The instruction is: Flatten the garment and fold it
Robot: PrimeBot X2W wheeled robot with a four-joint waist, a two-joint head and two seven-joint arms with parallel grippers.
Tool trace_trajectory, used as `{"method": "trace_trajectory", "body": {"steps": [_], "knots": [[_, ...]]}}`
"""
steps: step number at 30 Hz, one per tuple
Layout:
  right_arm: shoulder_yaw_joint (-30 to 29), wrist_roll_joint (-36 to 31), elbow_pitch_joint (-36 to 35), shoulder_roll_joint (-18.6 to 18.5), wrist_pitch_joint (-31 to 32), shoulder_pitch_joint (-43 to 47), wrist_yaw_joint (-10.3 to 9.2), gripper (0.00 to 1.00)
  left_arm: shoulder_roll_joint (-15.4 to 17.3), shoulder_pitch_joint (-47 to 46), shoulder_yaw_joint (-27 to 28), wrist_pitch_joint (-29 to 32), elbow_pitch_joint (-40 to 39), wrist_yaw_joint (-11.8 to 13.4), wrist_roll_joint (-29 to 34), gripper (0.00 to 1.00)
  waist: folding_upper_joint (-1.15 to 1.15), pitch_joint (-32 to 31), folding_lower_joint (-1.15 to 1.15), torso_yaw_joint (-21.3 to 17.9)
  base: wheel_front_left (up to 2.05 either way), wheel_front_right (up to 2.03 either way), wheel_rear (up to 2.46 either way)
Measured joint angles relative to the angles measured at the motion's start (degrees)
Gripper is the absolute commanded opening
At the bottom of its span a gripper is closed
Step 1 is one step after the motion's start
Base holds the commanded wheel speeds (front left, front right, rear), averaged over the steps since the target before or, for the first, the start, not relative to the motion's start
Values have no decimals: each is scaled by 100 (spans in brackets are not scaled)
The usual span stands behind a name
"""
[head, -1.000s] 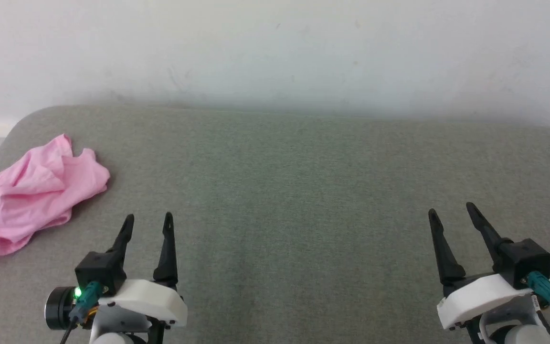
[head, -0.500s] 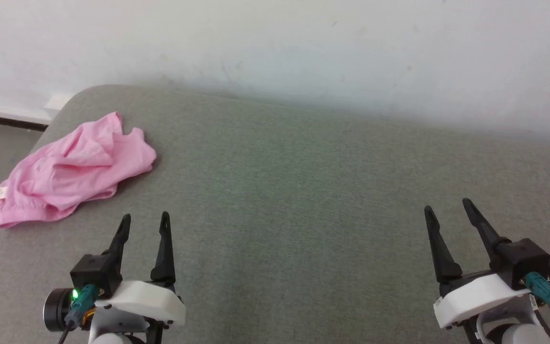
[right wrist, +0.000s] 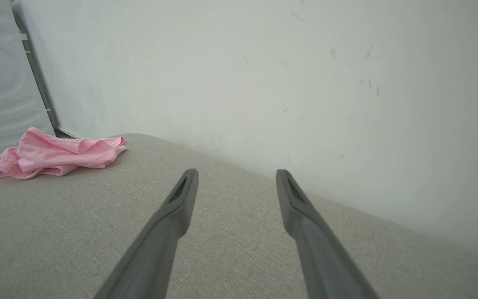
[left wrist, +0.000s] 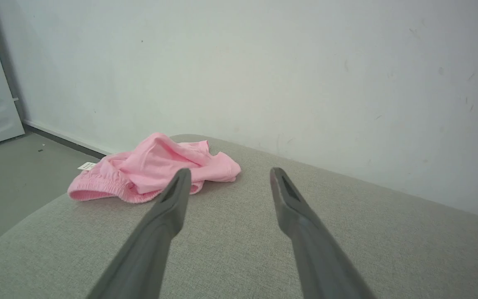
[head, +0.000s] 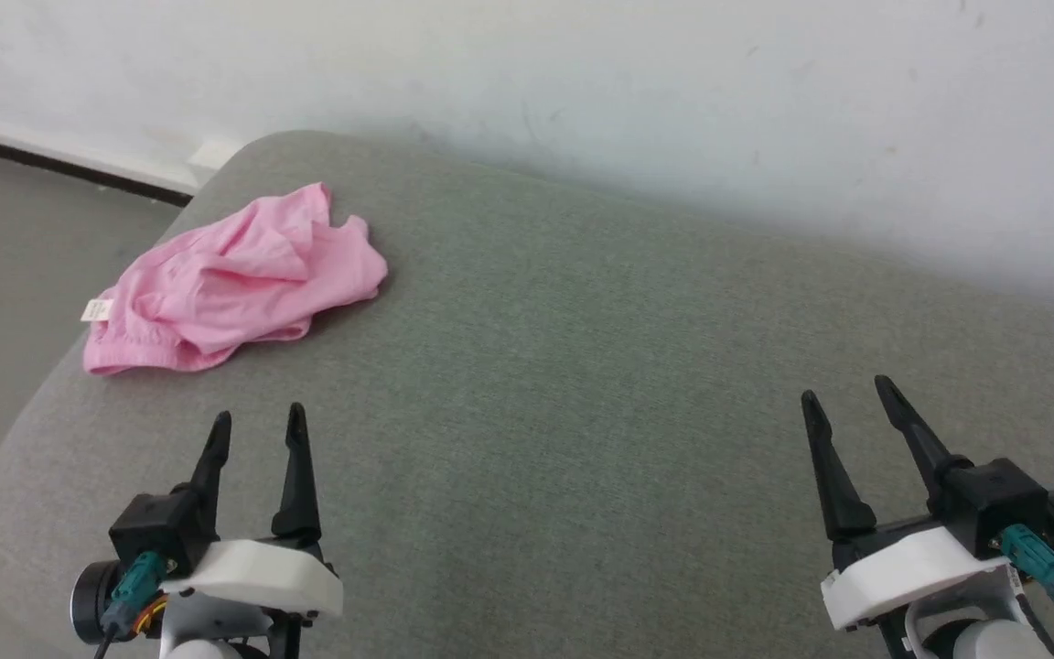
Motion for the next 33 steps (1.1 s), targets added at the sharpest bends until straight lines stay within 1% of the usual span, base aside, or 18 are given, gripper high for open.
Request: {"method": "trace_trajectory", "body": {"steps": [2,11,15,16,20,25,29,33], "knots": [[11,22,-3,1,-35,0,0,100,0,0,14,-10,-4,44,-43,100,0,6,0,88,-10,-10,-10],[49,91,-41,1,-90,0,0,100,0,-25,21,-112,-62,49,-113,100,0,86,0,357,-2,-2,-2],[79,88,-94,2,-88,-6,0,100,0,-306,68,-177,-79,34,-134,100,0,198,0,414,0,0,0],[89,83,-114,2,-83,-13,0,100,-1,-420,96,-183,-78,24,-154,100,0,234,0,423,0,0,0],[120,20,-210,4,-36,-96,0,100,0,-992,219,-238,-11,-162,-191,100,0,415,0,447,0,0,0],[131,-123,-405,8,62,-227,0,100,-5,-1911,300,-304,230,-347,-309,100,0,713,1,467,0,0,0],[179,-232,-558,11,121,-372,0,100,11,-2736,457,-353,714,-452,-322,100,0,1002,1,464,0,0,0],[209,-272,-726,10,154,-485,0,100,133,-3443,528,-398,1459,-519,-371,100,0,1295,1,432,0,0,0]]}}
